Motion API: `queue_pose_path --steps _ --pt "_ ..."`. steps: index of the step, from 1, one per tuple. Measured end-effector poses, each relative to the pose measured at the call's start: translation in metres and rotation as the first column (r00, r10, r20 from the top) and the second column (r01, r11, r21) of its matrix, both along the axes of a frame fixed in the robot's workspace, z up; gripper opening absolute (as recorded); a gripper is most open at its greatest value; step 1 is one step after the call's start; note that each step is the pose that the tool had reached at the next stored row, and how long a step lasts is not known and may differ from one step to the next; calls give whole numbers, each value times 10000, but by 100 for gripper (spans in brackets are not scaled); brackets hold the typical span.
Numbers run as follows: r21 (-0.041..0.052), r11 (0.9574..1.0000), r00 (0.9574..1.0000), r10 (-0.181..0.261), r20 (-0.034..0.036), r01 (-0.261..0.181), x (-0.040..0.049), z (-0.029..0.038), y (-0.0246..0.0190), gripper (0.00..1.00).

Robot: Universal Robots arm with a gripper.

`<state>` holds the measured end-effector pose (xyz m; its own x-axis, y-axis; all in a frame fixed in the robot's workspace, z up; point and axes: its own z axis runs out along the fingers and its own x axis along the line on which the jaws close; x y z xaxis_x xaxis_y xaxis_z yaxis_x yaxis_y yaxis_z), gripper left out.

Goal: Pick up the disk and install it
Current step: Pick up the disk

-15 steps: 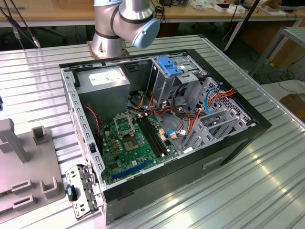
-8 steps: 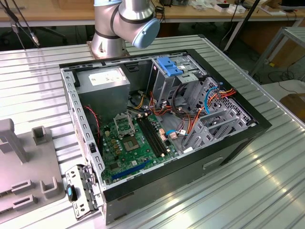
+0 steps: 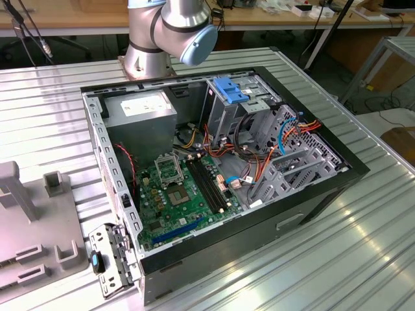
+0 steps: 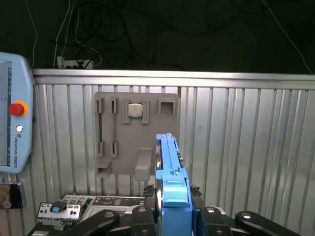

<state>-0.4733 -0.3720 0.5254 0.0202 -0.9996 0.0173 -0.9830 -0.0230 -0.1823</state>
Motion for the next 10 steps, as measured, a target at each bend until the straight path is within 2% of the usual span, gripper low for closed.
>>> queue_pose_path --steps 10 --pt "1 10000 10000 0 2 0 0 5 0 37"
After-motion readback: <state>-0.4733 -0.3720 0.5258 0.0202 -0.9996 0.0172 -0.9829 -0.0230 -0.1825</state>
